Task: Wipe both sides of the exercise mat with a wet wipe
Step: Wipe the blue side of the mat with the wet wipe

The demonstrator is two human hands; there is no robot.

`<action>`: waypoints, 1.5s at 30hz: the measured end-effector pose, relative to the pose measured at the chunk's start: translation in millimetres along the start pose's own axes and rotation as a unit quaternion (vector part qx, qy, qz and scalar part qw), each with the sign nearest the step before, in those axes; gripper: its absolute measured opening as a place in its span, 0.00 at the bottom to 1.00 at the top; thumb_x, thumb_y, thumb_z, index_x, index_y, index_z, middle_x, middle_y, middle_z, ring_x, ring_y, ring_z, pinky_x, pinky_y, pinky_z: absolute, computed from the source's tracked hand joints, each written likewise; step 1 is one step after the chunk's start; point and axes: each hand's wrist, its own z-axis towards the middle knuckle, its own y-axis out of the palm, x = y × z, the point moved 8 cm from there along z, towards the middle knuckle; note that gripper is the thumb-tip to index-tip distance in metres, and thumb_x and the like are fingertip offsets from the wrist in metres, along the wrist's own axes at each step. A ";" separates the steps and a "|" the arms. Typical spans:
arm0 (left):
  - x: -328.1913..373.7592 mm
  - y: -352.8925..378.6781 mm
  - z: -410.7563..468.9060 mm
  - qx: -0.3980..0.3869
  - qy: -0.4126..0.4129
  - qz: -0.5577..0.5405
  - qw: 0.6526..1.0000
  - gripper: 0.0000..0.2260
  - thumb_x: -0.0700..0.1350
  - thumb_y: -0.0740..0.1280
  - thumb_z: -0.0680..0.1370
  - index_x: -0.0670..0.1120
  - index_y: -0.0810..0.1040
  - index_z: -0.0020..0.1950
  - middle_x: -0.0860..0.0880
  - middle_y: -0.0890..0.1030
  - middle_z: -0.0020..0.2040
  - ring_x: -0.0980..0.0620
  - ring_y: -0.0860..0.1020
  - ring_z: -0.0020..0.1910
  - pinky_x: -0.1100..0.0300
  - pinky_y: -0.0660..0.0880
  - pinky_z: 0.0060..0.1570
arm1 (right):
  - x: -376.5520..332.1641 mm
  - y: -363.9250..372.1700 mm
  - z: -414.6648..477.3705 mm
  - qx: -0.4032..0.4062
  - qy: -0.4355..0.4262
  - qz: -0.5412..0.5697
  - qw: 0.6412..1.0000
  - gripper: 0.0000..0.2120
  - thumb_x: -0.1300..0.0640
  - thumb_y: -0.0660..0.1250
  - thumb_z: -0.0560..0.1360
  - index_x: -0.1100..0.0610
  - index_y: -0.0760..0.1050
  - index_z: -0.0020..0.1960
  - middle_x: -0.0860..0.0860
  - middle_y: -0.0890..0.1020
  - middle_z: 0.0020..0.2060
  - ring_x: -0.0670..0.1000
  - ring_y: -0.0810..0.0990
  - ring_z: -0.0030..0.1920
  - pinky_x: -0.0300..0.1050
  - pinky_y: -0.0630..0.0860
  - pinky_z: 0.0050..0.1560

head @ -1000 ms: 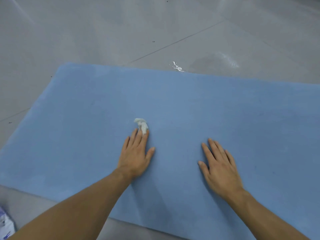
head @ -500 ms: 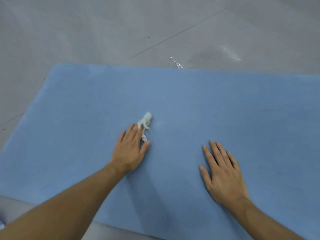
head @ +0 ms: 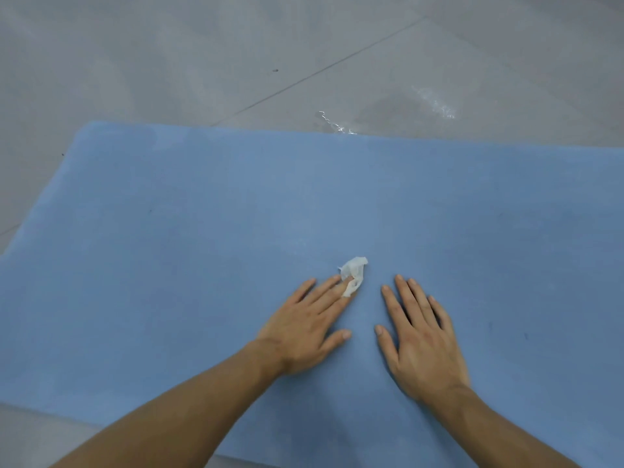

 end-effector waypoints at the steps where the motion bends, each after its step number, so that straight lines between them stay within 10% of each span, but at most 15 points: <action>1: -13.4 -2.3 0.4 0.001 -0.023 0.009 1.000 0.32 0.63 0.50 0.84 0.46 0.57 0.84 0.50 0.56 0.84 0.53 0.50 0.83 0.49 0.44 0.79 | 0.2 0.2 -0.1 0.000 0.000 0.000 1.000 0.31 0.41 0.52 0.83 0.52 0.61 0.83 0.51 0.58 0.83 0.51 0.54 0.83 0.56 0.56 0.80; 9: -170.8 -42.6 -45.8 -0.023 -0.358 -0.026 0.933 0.33 0.63 0.46 0.84 0.49 0.48 0.85 0.52 0.49 0.85 0.52 0.46 0.84 0.47 0.48 0.80 | 7.7 -0.3 0.1 -0.015 -0.025 -0.003 1.000 0.33 0.37 0.53 0.81 0.52 0.64 0.81 0.51 0.61 0.82 0.51 0.58 0.82 0.52 0.53 0.78; 14: -115.8 -24.1 -32.7 -0.037 -0.298 -0.036 0.953 0.46 0.71 0.33 0.72 0.48 0.44 0.85 0.51 0.45 0.85 0.51 0.42 0.84 0.51 0.42 0.80 | 6.5 -5.6 -11.1 -0.006 -0.003 -0.022 1.000 0.33 0.37 0.56 0.78 0.52 0.70 0.78 0.52 0.67 0.80 0.54 0.65 0.79 0.53 0.57 0.75; 23: 38.4 8.6 12.6 -0.018 -0.008 -0.020 1.000 0.35 0.65 0.48 0.84 0.49 0.43 0.85 0.55 0.40 0.84 0.55 0.38 0.83 0.51 0.40 0.81 | 7.2 -7.4 -26.1 -0.008 0.000 -0.024 1.000 0.33 0.36 0.56 0.79 0.51 0.68 0.79 0.52 0.65 0.80 0.53 0.65 0.79 0.54 0.58 0.74; 35: -108.8 -29.6 -10.7 -0.020 -0.270 -0.032 0.962 0.44 0.70 0.33 0.73 0.49 0.47 0.85 0.53 0.48 0.85 0.54 0.44 0.83 0.50 0.44 0.81 | 49.9 -14.7 -54.6 -0.064 0.015 -0.054 0.996 0.35 0.31 0.54 0.79 0.46 0.64 0.81 0.49 0.61 0.82 0.51 0.55 0.81 0.50 0.54 0.75; 45: 78.9 14.9 14.4 0.018 0.024 -0.004 1.000 0.33 0.62 0.56 0.82 0.42 0.65 0.81 0.43 0.66 0.81 0.45 0.62 0.81 0.46 0.54 0.77 | 43.9 -9.8 -57.5 -0.093 0.047 0.002 0.995 0.36 0.33 0.53 0.79 0.46 0.55 0.84 0.48 0.53 0.84 0.51 0.50 0.84 0.55 0.50 0.78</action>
